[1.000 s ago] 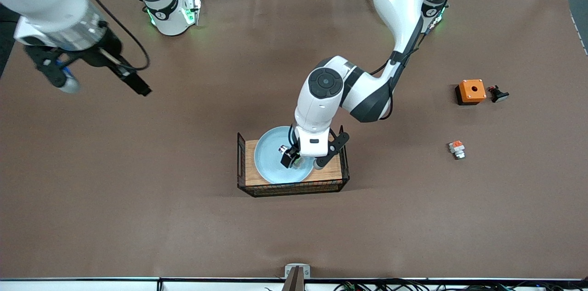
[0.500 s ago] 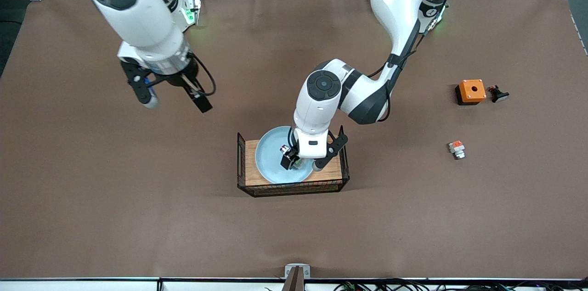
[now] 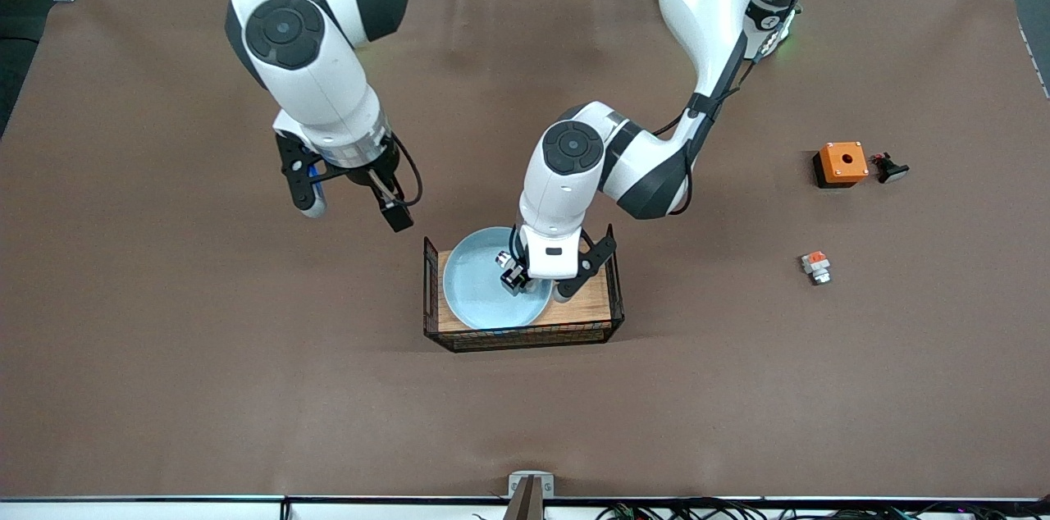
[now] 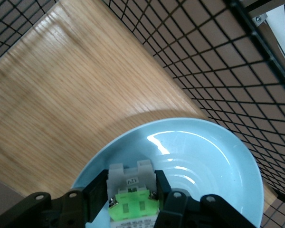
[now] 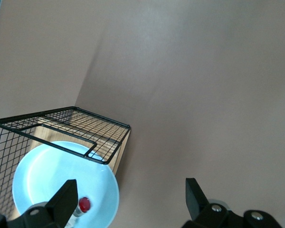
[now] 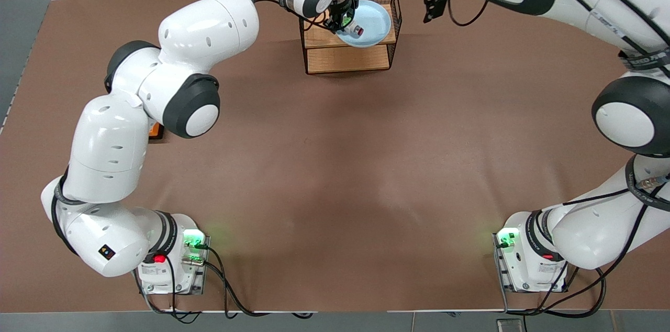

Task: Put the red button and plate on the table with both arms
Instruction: 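Lift the block with the left gripper while the right gripper grips the plate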

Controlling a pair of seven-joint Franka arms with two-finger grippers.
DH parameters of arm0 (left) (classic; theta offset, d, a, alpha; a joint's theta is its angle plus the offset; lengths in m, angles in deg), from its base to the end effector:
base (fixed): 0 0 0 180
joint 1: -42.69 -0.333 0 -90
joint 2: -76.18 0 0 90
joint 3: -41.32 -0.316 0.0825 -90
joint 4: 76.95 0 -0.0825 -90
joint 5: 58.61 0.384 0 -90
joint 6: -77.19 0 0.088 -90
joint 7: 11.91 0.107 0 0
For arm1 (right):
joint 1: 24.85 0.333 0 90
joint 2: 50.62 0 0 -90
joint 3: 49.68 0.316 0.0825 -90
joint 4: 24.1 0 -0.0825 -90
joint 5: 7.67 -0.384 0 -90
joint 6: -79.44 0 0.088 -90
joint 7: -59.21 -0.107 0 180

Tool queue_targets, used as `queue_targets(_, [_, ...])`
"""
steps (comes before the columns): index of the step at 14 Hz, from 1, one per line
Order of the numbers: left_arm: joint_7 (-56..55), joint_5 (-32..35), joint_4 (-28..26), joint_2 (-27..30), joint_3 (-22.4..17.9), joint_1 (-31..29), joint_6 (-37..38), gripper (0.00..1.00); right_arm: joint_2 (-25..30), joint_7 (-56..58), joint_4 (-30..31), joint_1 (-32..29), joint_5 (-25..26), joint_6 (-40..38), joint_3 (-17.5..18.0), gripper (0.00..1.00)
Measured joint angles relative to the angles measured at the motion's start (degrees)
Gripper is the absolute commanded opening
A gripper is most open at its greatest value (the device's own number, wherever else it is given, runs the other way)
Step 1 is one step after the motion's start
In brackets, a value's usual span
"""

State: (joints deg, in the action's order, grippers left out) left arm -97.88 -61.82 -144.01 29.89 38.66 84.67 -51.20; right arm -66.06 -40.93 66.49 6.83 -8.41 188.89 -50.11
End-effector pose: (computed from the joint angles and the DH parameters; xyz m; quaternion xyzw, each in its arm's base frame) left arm 0.5978 -0.5064 0.3352 0.9083 0.3971 0.0529 0.1204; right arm 0.5547 0.3383 0.4873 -0.8233 0.5668 -0.0076 0.0293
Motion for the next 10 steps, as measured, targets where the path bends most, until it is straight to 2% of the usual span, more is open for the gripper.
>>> queue_targets(4, [0.04, 0.00, 0.71, 0.29, -0.20, -0.21, 2.73, 0.00, -3.58, -8.43, -0.35, 1.84, 0.00, 3.31, -0.01, 1.00])
queue_targets(10, [3.21, -0.15, 3.02, 4.91, -0.43, -2.36, 13.36, 0.00, -10.65, -16.30, -5.96, 5.21, 0.07, 3.65, -0.05, 1.00])
